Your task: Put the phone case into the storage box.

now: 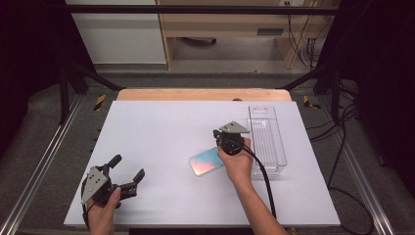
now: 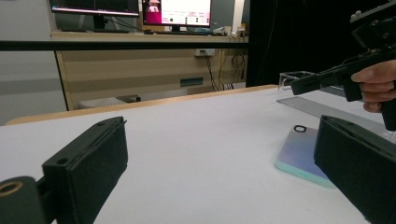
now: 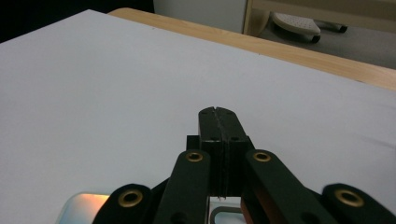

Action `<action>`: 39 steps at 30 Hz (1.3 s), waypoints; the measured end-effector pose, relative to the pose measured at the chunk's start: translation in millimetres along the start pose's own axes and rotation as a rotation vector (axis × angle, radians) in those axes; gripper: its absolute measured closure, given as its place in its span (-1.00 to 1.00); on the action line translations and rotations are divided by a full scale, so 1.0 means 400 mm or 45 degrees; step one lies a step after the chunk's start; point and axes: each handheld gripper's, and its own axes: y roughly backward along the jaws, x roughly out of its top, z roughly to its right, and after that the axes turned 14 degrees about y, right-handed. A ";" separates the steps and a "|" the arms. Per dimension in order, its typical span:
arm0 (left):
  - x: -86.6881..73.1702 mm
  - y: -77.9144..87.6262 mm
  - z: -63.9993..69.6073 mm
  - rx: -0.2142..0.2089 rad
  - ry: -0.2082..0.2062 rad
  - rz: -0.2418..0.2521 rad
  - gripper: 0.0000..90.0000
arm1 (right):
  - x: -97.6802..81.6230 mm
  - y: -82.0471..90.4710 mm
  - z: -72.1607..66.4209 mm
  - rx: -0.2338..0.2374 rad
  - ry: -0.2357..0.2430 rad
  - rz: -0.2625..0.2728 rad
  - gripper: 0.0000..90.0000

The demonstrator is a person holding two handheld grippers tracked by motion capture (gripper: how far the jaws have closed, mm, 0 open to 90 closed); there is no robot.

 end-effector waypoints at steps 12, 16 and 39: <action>0.001 0.000 0.003 -0.001 -0.002 -0.004 -0.94 | -0.019 -0.019 -0.004 -0.040 0.024 -0.076 1.00; 0.001 0.000 0.004 -0.006 0.003 0.000 -0.94 | -0.040 -0.015 -0.003 -0.087 0.015 -0.120 1.00; -0.002 -0.008 0.012 -0.026 -0.003 -0.013 -0.94 | -0.113 -0.029 0.001 -0.219 -0.025 -0.236 1.00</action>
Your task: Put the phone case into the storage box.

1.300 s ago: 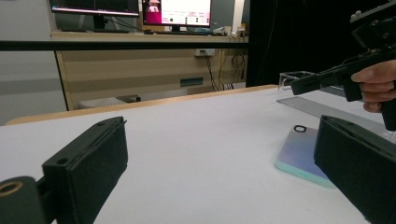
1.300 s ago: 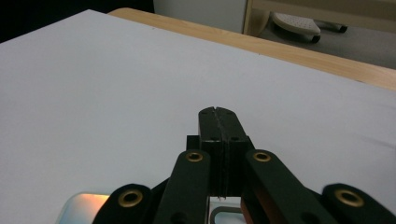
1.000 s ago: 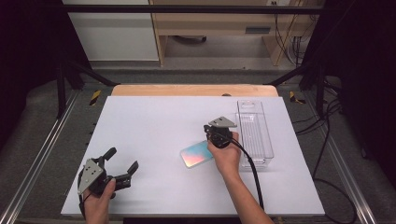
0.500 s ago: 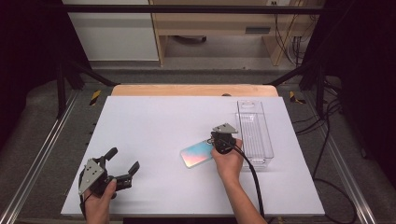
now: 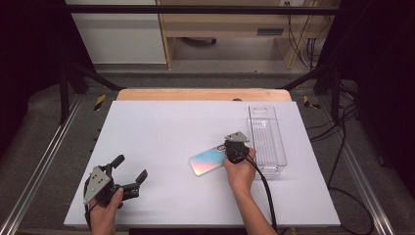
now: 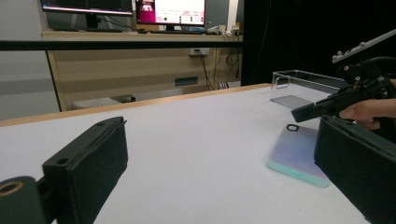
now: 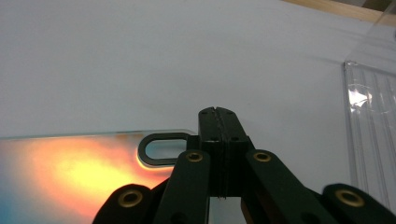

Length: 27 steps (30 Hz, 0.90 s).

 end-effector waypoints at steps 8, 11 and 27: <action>0.003 0.001 -0.001 0.001 -0.002 0.005 -0.94 | -0.004 -0.010 0.005 -0.014 0.009 -0.026 1.00; 0.001 -0.002 0.000 -0.002 0.000 -0.001 -0.94 | -0.006 -0.014 0.006 -0.009 0.004 -0.038 1.00; 0.002 -0.004 0.002 -0.004 -0.013 -0.009 -0.94 | -0.003 -0.011 -0.015 0.150 -0.007 -0.063 1.00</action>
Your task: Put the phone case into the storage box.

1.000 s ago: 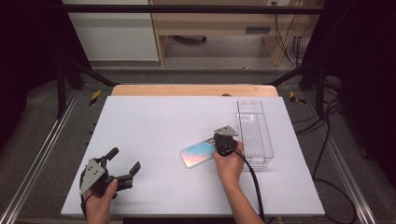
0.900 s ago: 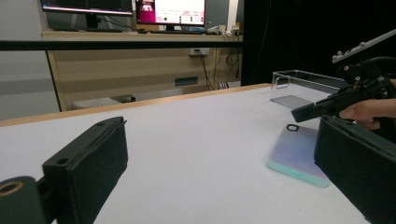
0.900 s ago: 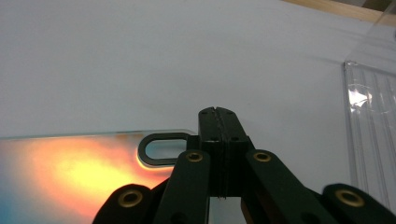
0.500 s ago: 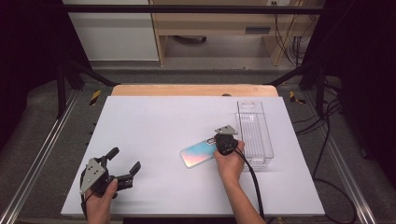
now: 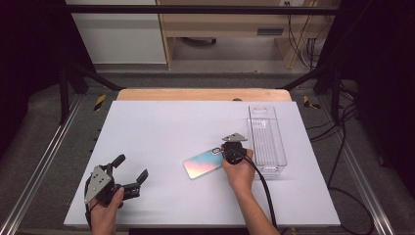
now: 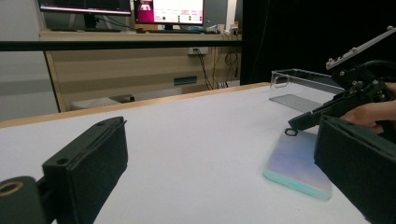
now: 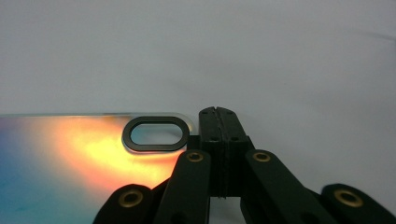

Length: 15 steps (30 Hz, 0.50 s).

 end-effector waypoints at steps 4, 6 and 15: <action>-0.001 -0.003 0.001 0.004 -0.002 -0.011 -0.94 | 0.007 0.002 -0.023 0.056 0.021 0.002 1.00; -0.002 -0.004 0.002 0.003 -0.004 -0.012 -0.94 | 0.011 0.003 -0.037 0.072 0.037 0.006 1.00; -0.003 -0.006 0.007 -0.006 0.001 -0.035 -0.94 | 0.024 0.006 -0.091 0.153 0.082 0.021 1.00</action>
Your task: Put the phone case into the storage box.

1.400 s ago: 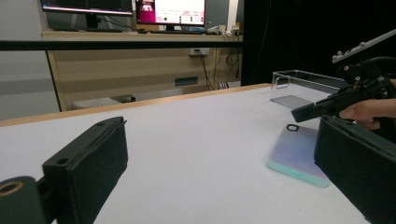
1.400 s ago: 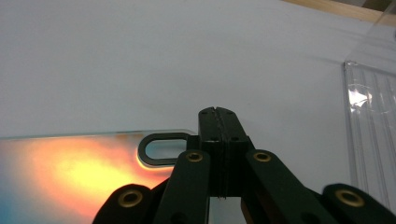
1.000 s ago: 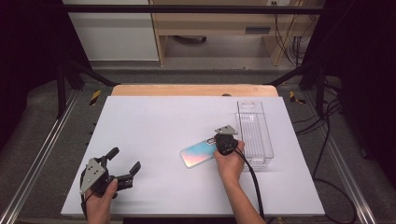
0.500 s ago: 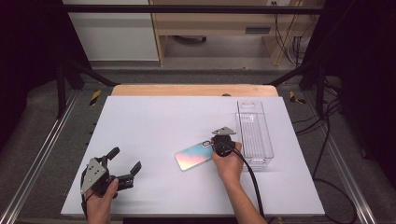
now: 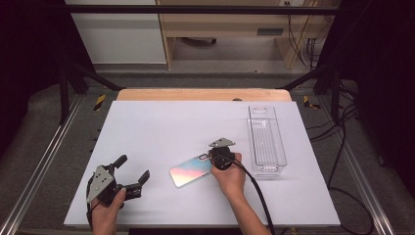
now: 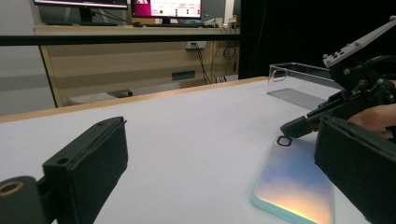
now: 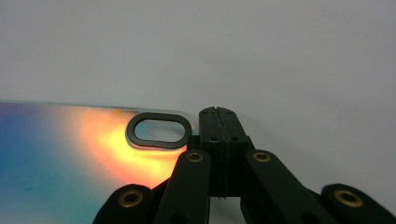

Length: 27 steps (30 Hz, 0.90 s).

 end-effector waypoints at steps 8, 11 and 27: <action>0.003 -0.002 0.007 0.007 -0.006 -0.022 -0.94 | 0.003 0.012 -0.002 -0.012 0.023 0.056 1.00; 0.005 -0.003 0.007 0.022 -0.007 -0.048 -0.93 | 0.012 0.037 -0.002 -0.019 0.025 0.139 0.93; 0.009 -0.029 0.062 -0.009 -0.065 -0.307 -0.95 | -0.024 0.295 0.025 -0.035 0.100 0.572 -0.47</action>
